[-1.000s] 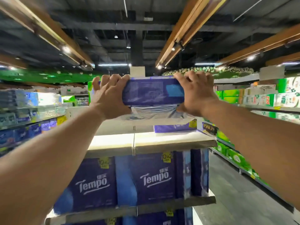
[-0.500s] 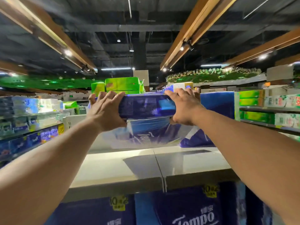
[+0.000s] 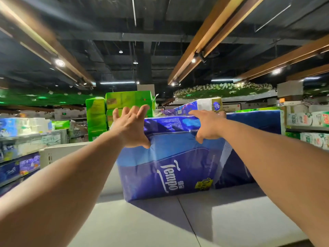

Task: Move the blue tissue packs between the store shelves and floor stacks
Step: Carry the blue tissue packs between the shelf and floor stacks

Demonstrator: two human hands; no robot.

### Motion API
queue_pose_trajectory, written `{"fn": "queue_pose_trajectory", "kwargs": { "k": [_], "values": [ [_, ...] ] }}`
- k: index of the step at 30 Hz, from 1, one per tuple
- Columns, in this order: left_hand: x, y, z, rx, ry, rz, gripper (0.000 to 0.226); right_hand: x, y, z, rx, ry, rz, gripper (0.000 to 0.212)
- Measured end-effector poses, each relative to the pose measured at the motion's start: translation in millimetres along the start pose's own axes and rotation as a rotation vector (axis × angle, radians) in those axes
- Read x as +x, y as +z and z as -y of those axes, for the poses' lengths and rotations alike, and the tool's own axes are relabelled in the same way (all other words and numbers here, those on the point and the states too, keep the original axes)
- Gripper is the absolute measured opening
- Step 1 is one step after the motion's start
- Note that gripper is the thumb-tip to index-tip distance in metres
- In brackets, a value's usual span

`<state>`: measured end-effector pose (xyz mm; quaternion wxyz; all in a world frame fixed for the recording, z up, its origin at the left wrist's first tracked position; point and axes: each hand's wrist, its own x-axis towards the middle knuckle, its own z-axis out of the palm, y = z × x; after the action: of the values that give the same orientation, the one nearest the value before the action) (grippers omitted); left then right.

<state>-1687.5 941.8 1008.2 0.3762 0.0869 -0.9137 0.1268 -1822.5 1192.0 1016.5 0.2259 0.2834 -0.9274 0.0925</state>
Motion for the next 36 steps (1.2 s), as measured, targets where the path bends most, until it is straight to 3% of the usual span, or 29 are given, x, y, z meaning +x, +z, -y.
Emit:
{"fn": "queue_pose_trajectory", "kwargs": {
  "k": [4,6,10,13,15,18,22,27,36],
  "values": [
    [18.1,11.5,13.0,0.085,-0.160,0.075,0.089,25.0,14.1,-4.7,-0.105,-0.004,-0.114,0.069],
    [23.8,28.7,15.9,0.076,-0.148,0.125,0.078,33.7,27.2,-5.8,-0.196,0.012,-0.134,0.061],
    [40.3,56.3,19.2,0.100,-0.097,0.094,0.096,54.1,40.3,-5.3,-0.267,-0.013,-0.149,0.064],
    [47.7,78.9,29.9,0.061,-0.105,0.109,0.121,69.5,52.8,-4.0,-0.222,-0.019,-0.097,0.090],
    [52.5,89.0,36.6,0.043,-0.106,0.095,0.122,77.6,63.7,-3.4,-0.213,-0.005,-0.094,0.107],
    [59.8,92.4,40.2,0.075,-0.081,0.111,0.114,85.1,68.2,-1.5,-0.192,0.027,-0.108,0.115],
    [54.2,87.9,30.4,0.070,-0.198,0.146,0.116,74.9,68.3,10.2,-0.171,0.085,-0.118,0.113],
    [37.6,78.6,5.9,0.155,-0.295,0.120,0.126,43.9,80.2,20.8,-0.069,0.131,-0.190,0.095],
    [-48.5,1.4,-16.1,0.212,-0.404,0.173,0.110,-29.5,53.2,23.1,0.103,0.086,-0.222,0.081]
  ]
}}
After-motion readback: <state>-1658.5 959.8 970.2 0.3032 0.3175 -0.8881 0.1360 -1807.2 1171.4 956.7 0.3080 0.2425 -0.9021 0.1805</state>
